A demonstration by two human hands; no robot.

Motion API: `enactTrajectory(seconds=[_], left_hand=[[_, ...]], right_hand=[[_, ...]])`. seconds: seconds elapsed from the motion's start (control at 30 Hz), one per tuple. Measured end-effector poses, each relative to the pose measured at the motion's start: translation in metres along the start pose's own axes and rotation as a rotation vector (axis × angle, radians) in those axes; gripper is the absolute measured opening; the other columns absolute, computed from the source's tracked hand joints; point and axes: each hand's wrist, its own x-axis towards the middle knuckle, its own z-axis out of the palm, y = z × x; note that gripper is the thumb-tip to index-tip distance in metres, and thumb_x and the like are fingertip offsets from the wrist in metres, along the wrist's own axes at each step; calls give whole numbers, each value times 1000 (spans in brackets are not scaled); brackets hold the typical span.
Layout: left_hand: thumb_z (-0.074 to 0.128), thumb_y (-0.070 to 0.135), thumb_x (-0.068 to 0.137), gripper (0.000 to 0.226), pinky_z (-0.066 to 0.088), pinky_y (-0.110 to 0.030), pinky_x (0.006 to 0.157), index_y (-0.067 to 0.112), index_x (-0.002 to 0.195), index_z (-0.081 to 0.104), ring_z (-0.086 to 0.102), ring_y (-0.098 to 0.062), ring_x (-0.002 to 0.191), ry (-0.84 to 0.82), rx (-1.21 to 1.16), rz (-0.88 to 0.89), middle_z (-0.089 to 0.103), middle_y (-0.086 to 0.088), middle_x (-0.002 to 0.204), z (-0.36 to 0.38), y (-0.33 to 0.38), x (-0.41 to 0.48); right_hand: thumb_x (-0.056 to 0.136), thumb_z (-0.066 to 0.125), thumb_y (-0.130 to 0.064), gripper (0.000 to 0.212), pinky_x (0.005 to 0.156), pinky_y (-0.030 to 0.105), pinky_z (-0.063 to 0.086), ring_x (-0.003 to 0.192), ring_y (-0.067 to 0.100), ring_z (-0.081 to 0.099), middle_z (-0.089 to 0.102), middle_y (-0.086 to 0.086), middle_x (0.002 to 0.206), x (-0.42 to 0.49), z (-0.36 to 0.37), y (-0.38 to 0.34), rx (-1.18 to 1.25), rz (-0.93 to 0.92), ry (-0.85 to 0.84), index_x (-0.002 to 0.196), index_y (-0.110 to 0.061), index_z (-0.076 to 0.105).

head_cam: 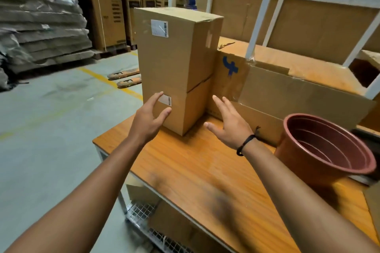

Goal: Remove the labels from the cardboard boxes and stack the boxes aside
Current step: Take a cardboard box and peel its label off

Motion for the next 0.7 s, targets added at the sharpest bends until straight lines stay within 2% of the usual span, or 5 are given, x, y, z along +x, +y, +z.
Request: enactTrajectory(seconds=[0.13, 0.23, 0.37, 0.53, 0.7], left_hand=[[60, 41, 94, 59, 33, -27, 103, 27, 147, 39, 39, -19, 138, 37, 28, -9, 44, 0, 150, 5, -12, 37], [60, 41, 93, 58, 32, -25, 102, 27, 146, 41, 40, -18, 137, 55, 59, -18, 46, 0, 149, 3, -26, 62], [62, 43, 92, 57, 34, -39, 112, 27, 144, 44, 36, -19, 141, 111, 105, 2, 41, 1, 152, 2, -45, 100], [66, 47, 87, 60, 29, -49, 115, 34, 142, 45, 22, -21, 147, 135, 162, 7, 25, 4, 160, 2, -80, 148], [72, 46, 83, 72, 33, -55, 112, 40, 146, 37, 23, -25, 147, 60, 136, -36, 19, -1, 162, -1, -118, 203]], right_hand=[[89, 58, -56, 83, 103, 44, 42, 142, 26, 32, 7, -2, 163, 69, -7, -6, 20, -20, 58, 152, -41, 6], [89, 62, -49, 79, 104, 44, 41, 144, 26, 28, 8, 1, 163, 111, -13, -19, 79, -51, 91, 151, -45, 12], [84, 69, -47, 86, 98, 40, 47, 140, 27, 34, 8, 4, 162, 161, -17, -37, 113, -123, 163, 149, -51, 13], [75, 78, -48, 104, 89, 37, 52, 131, 33, 46, 10, 11, 161, 219, -16, -64, 191, -47, 293, 150, -49, 5], [68, 82, -50, 112, 92, 45, 53, 125, 32, 50, 21, 13, 155, 262, -28, -85, 279, 22, 577, 153, -38, 10]])
